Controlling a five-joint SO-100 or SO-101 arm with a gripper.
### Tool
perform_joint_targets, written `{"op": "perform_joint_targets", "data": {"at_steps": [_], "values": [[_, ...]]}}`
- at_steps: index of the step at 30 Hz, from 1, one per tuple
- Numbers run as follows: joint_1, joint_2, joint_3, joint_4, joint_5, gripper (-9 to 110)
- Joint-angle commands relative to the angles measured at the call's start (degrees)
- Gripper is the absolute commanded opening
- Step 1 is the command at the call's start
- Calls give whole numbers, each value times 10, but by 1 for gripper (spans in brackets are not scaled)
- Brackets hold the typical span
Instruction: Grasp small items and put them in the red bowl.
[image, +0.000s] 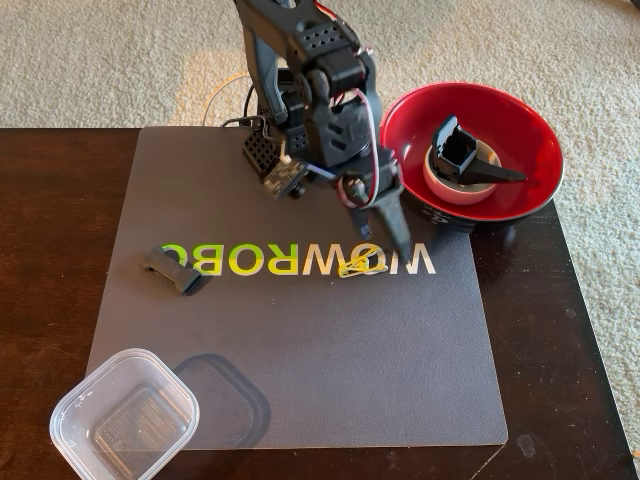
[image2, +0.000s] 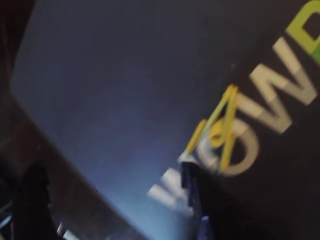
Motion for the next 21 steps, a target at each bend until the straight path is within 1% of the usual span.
{"op": "perform_joint_targets", "data": {"at_steps": [1,3,5,11,21], "values": [[22,-87,12,-32,25,35],[27,-126,25,-69,33,34],[20,-166,15,-76,37,33],[-18,-130,44,-69,33,32],[-7,-139,44,-69,34,11]]}}
